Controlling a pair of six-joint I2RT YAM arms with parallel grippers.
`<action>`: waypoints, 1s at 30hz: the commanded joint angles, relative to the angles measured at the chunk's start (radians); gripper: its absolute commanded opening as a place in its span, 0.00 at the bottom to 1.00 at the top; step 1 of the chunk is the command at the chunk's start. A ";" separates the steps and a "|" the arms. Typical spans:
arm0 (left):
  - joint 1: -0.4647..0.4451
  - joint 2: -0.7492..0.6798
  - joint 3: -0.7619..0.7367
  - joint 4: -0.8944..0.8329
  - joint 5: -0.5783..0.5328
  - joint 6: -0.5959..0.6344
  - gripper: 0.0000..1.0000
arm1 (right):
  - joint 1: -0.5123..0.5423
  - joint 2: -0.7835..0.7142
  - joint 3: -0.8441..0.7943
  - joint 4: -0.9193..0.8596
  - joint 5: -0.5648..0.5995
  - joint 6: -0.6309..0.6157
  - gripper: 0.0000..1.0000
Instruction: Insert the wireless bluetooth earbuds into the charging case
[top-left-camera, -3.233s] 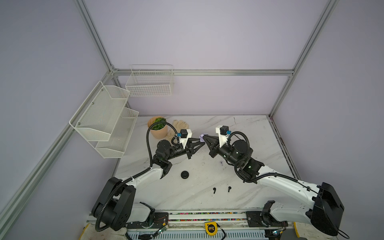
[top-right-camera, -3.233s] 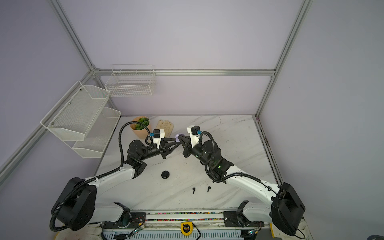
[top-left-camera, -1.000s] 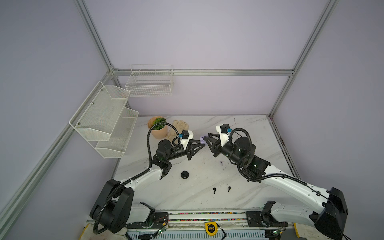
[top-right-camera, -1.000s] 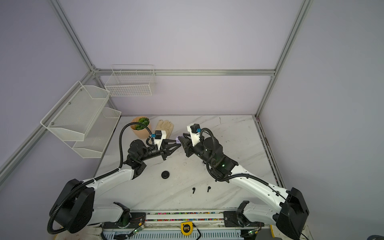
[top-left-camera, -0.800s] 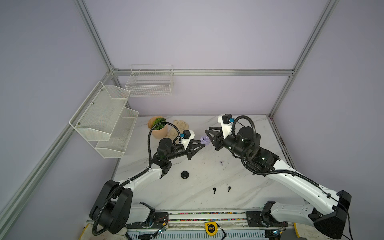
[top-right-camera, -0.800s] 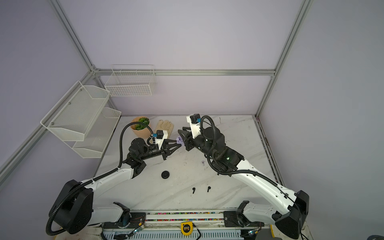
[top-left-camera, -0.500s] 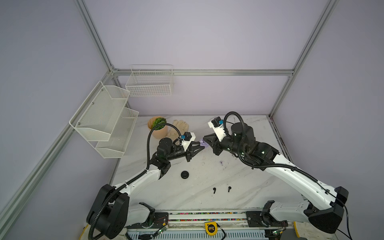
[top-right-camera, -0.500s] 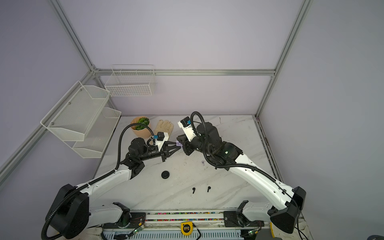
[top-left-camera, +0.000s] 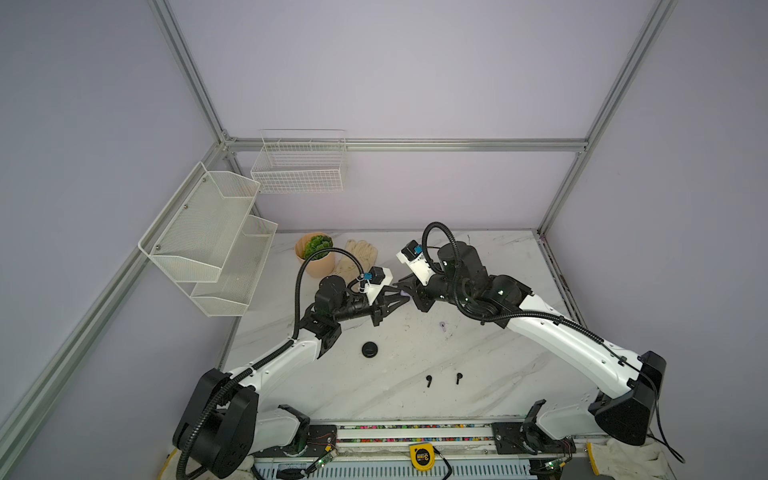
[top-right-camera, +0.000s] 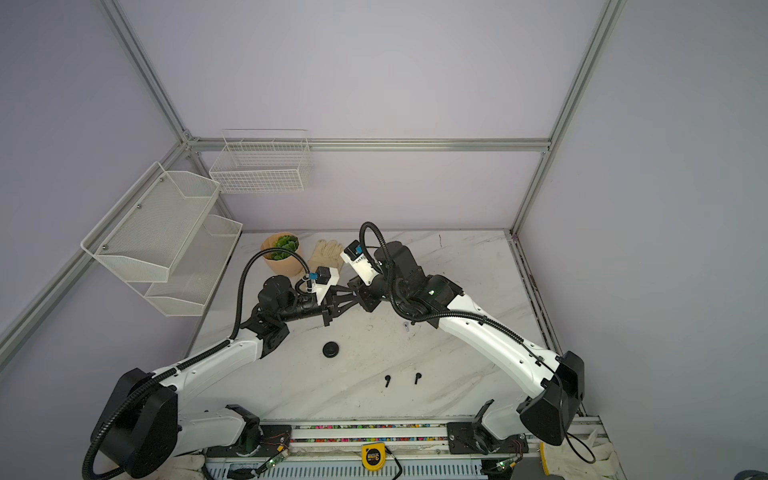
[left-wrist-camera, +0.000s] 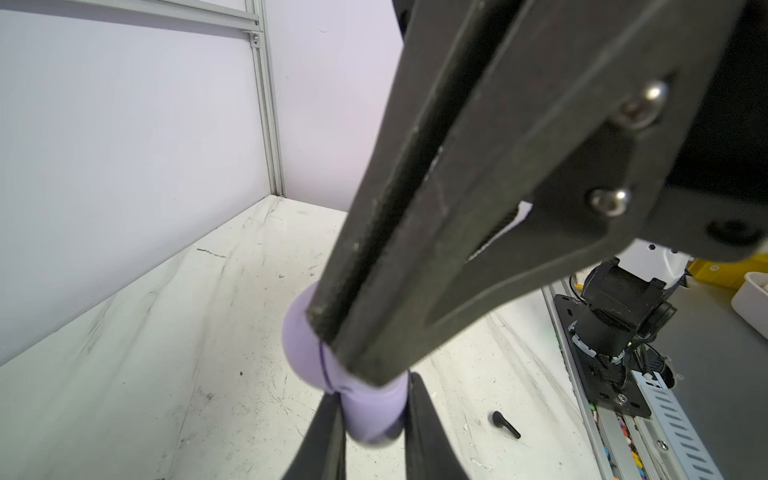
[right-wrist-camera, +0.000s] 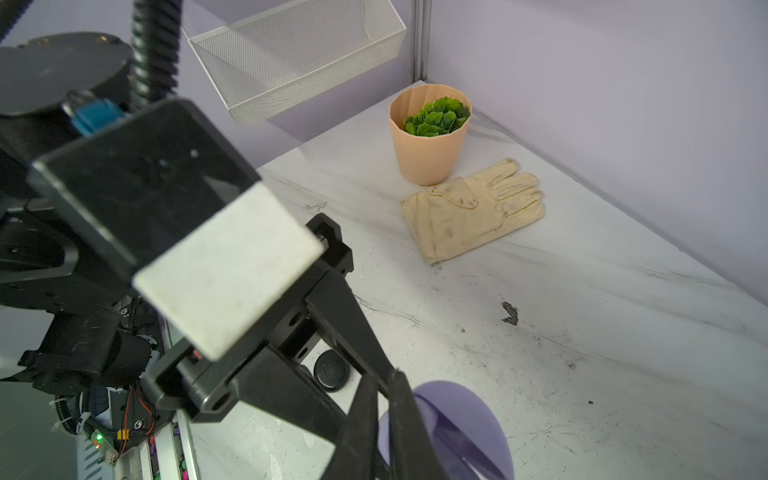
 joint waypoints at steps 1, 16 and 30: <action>0.002 -0.034 0.087 0.024 0.014 0.028 0.00 | 0.000 -0.005 0.025 -0.018 0.024 -0.035 0.11; 0.002 -0.036 0.077 0.041 -0.009 0.025 0.00 | 0.000 -0.005 0.031 -0.058 0.064 -0.044 0.07; 0.002 -0.043 0.072 0.040 -0.028 0.021 0.00 | -0.001 -0.038 0.013 -0.089 0.082 -0.043 0.06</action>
